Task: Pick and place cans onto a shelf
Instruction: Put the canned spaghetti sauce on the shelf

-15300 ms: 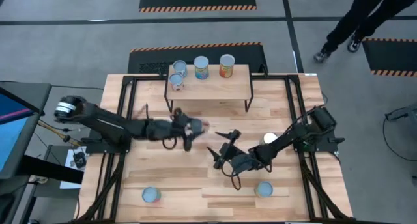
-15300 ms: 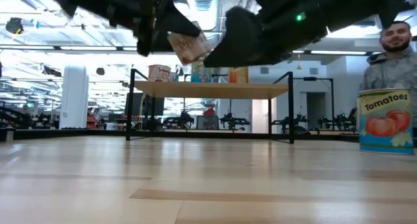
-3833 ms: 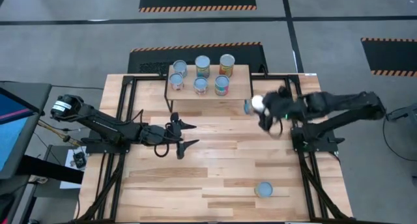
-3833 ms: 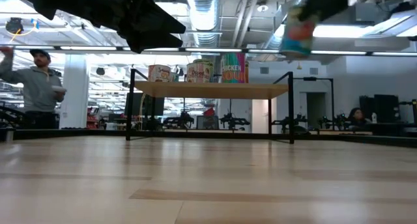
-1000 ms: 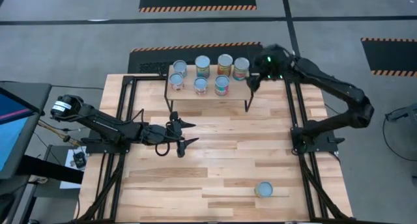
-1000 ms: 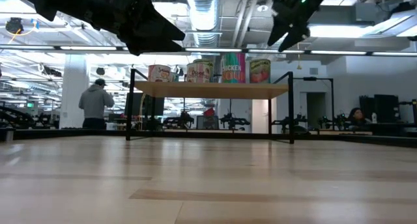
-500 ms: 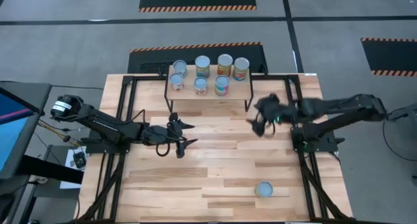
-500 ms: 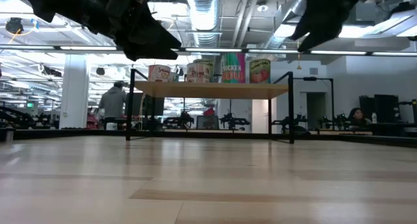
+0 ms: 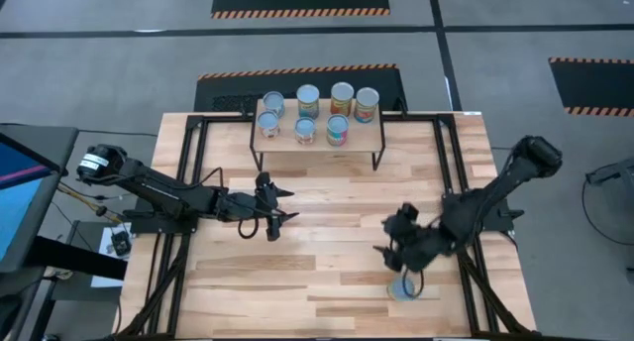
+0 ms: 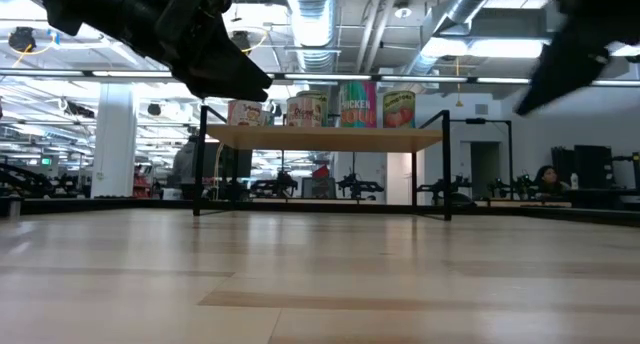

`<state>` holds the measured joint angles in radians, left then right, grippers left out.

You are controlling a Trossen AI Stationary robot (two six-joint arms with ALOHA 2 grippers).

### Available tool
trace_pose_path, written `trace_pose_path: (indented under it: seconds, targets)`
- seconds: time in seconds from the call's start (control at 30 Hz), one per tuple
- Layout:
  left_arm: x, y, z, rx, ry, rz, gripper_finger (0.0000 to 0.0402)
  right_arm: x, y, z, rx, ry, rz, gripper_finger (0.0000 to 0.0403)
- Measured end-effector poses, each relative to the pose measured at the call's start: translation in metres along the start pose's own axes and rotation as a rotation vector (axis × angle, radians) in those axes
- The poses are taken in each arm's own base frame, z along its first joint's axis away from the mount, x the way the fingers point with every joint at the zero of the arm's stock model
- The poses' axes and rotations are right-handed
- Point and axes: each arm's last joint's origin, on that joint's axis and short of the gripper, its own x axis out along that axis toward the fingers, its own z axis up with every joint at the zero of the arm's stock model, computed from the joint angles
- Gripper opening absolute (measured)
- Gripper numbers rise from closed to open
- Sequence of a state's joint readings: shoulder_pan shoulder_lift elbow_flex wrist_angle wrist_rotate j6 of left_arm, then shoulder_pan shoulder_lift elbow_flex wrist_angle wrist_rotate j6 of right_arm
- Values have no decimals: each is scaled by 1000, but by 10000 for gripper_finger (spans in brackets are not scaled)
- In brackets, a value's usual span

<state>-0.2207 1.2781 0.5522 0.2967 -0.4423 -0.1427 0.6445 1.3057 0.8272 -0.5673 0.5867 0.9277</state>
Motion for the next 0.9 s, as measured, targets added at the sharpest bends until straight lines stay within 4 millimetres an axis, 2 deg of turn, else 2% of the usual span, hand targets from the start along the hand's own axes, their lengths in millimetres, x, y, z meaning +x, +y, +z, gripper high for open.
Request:
trace_pose_path:
  seconds: [0.13, 0.23, 0.5, 0.6, 0.77, 0.9]
  targets:
    - [0, 1, 0, 2, -1, 22, 270, 5, 19, -24, 16, 63, 11, 388]
    - [1, 3, 0, 6, -4, 45, 270, 2, 34, -36, 46, 114, 49, 388]
    - [6, 17, 4, -9, -15, 91, 270, -27, 66, -42, 91, 131, 167, 388]
    - [9, 23, 4, -18, -12, 86, 270, -35, 72, -46, 102, 142, 184, 388]
    - [10, 28, 7, -1, -34, 88, 270, -40, 72, -62, -24, 223, 132, 388]
    - [10, 27, 10, -2, -62, 63, 270, -42, 70, -62, 19, 267, 131, 388]
